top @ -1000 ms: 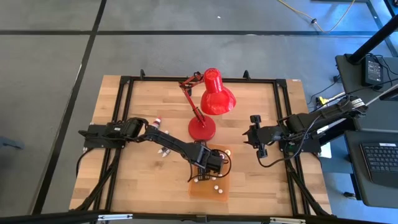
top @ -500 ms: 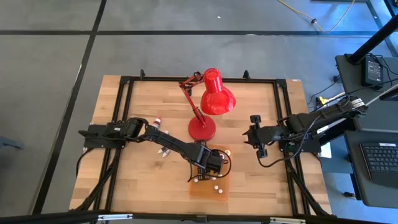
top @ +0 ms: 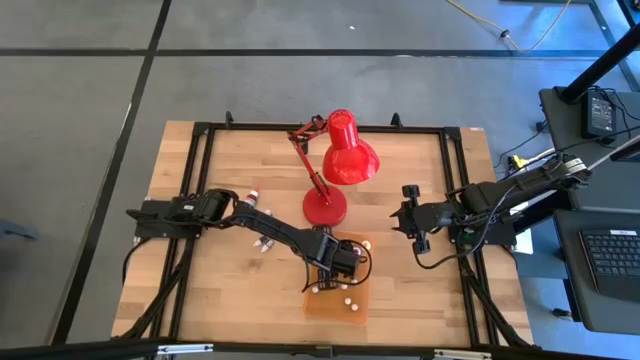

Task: Pick & Place food coloring
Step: Adjust the large blue food coloring bottle in the orange bin

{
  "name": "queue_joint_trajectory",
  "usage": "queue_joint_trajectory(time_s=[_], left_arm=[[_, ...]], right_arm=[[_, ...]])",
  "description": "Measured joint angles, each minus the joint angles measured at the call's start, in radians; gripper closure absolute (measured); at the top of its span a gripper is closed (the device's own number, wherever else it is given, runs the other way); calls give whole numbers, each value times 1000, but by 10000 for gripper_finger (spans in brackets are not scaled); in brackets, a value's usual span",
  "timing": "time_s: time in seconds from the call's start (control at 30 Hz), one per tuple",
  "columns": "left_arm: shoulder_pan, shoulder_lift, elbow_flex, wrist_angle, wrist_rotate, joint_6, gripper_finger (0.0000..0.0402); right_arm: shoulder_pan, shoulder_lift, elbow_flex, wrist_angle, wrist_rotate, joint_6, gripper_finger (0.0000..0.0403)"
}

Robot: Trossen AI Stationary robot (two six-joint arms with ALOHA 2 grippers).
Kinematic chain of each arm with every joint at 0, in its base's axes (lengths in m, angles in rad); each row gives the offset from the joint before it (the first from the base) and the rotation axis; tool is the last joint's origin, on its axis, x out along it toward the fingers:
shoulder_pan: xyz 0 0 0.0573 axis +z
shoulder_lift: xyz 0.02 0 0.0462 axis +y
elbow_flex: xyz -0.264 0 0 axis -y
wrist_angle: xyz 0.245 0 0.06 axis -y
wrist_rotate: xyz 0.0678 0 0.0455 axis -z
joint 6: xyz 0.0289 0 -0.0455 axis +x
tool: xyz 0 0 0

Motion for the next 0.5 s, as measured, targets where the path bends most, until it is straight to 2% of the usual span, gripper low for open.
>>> queue_joint_trajectory(time_s=[0.33, 0.5], left_arm=[[0, 0, 0, 0, 1, 7, 147], [0, 0, 0, 0, 1, 7, 163]], right_arm=[[0, 0, 0, 0, 0, -1, 247], [0, 0, 0, 0, 0, -4, 247]])
